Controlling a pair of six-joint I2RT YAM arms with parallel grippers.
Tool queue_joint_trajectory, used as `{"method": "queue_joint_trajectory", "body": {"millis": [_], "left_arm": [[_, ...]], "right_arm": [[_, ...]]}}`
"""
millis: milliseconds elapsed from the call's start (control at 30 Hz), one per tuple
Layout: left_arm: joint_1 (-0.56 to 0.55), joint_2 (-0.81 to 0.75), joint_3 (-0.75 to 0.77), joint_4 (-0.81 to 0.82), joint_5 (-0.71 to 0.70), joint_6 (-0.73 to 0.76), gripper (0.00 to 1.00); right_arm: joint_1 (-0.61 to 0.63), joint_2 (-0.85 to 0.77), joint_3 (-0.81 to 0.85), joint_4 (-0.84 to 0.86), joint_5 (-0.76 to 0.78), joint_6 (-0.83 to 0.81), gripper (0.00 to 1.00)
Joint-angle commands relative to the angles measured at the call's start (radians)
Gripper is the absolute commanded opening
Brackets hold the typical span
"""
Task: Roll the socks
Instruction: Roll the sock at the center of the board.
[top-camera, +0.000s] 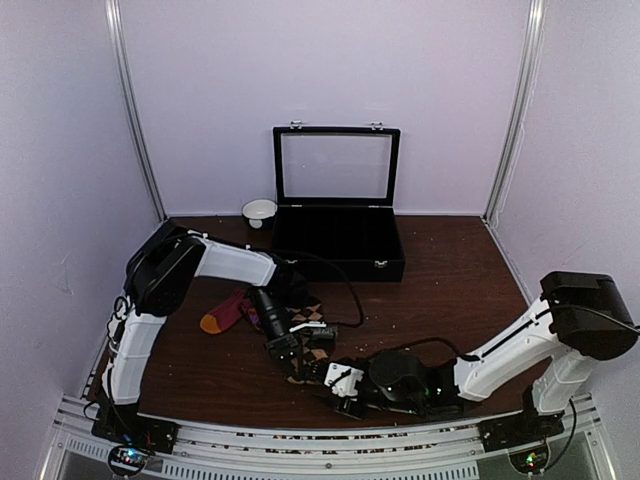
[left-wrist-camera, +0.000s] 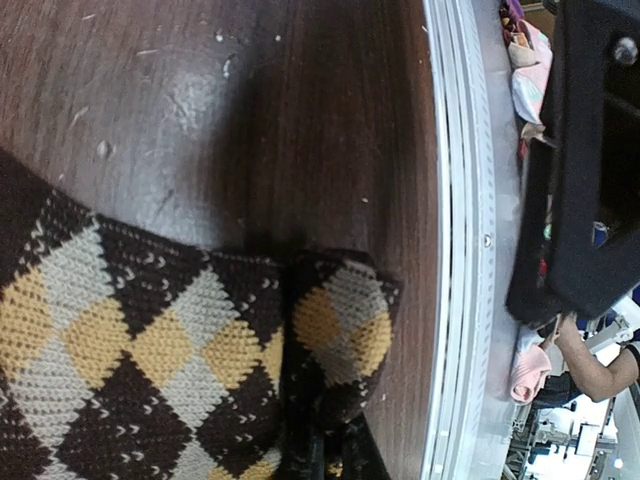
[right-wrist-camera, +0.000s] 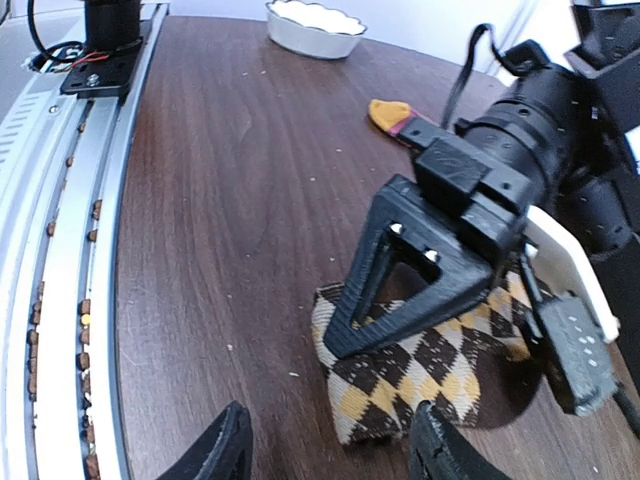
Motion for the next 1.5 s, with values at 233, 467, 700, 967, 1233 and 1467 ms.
{"method": "queue_joint_trajectory", "body": {"millis": [233, 467, 700, 967, 1233, 1467], "left_arm": [[0.008, 0.051, 0.015, 0.011, -0.079, 0.048, 0.04], [0.008, 0.052, 0.018, 0.005, -0.085, 0.059, 0.05], [0.005, 0.054, 0.019, -0.018, -0.081, 0.082, 0.06], [-0.004, 0.058, 0.018, -0.018, -0.072, 0.085, 0.06], [-0.007, 0.058, 0.016, -0.028, -0.065, 0.099, 0.09], [-0.007, 0.063, 0.03, -0.053, -0.072, 0.118, 0.15]], "right_arm": [[-0.088, 0.118, 0.13, -0.129, -0.243, -0.116, 0.45], [-0.112, 0.159, 0.158, -0.156, -0.246, -0.129, 0.4], [-0.12, 0.159, 0.155, -0.177, -0.206, -0.154, 0.39], [-0.12, 0.156, 0.184, -0.255, -0.199, -0.175, 0.35], [-0.128, 0.18, 0.228, -0.308, -0.165, -0.197, 0.31], [-0.133, 0.214, 0.257, -0.362, -0.172, -0.187, 0.23]]}}
